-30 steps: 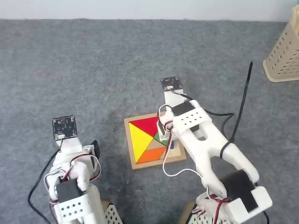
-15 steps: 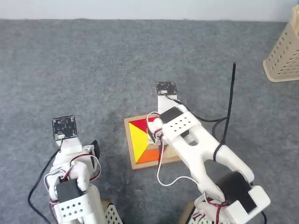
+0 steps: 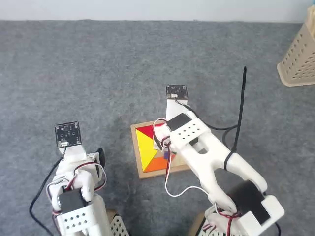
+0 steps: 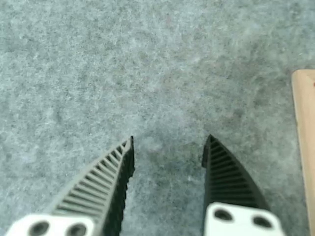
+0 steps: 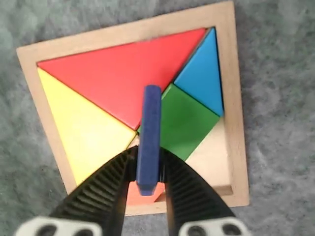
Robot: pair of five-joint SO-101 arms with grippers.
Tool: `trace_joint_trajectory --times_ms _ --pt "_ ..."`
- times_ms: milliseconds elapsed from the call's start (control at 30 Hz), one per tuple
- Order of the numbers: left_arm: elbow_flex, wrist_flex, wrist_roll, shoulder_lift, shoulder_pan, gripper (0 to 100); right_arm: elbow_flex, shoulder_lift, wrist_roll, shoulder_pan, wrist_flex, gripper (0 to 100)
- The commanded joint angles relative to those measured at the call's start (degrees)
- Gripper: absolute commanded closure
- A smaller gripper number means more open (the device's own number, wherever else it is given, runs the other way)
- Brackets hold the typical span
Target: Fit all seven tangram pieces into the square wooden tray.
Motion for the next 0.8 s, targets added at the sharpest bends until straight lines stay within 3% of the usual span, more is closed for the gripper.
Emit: trace_joint_trajectory --times_ms 0,767 --pt "-0.75 0.26 -0.26 -0.79 0.18 78 -2.2 -0.22 -0.53 -0.04 -1.27 98.8" --pt "-0.75 0.26 -0.26 -0.79 0.18 78 0.18 -0.22 -0.44 -0.13 -2.68 98.7"
